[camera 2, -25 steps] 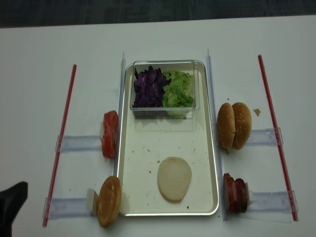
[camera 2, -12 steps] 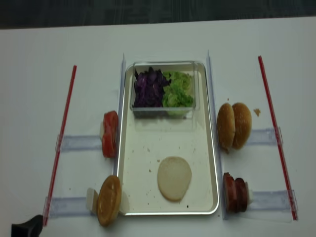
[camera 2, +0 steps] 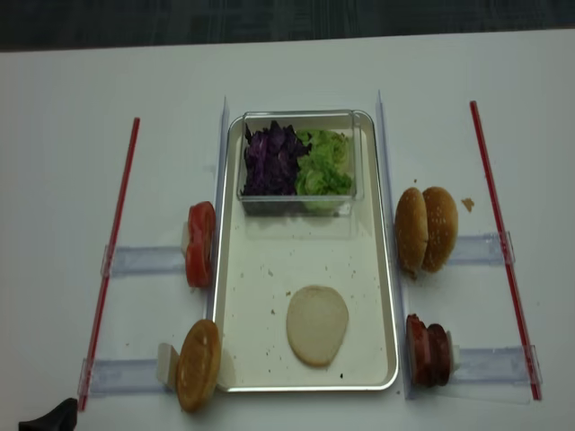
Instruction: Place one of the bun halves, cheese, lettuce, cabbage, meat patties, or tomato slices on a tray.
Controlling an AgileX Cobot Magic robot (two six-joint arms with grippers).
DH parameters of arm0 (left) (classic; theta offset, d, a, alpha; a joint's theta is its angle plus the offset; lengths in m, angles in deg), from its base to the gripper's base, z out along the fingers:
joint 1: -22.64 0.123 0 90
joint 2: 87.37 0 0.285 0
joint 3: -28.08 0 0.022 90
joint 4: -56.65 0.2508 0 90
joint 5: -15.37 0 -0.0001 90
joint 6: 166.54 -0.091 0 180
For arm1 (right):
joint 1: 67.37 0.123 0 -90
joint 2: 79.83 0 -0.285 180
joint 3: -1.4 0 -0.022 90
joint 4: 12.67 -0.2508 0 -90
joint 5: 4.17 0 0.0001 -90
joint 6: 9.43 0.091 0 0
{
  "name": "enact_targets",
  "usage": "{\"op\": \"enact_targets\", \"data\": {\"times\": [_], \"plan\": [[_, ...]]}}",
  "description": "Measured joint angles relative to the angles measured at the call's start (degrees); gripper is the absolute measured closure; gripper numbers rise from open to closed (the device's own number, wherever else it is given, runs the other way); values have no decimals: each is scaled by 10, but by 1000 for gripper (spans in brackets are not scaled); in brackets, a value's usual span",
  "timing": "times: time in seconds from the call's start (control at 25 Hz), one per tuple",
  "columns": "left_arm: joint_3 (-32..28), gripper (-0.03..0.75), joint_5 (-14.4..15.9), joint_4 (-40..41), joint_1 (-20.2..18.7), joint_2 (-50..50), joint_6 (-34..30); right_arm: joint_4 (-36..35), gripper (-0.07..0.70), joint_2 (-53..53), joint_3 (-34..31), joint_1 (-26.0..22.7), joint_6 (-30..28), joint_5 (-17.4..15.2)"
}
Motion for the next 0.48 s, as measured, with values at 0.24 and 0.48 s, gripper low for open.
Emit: {"op": "enact_targets", "data": {"times": [0.24,0.48], "plan": [[-1,76,0,4,0,5,0,0,438,0,0,0,0,0],[-1,76,0,4,-5,5,0,0,438,0,0,0,0,0]]}}
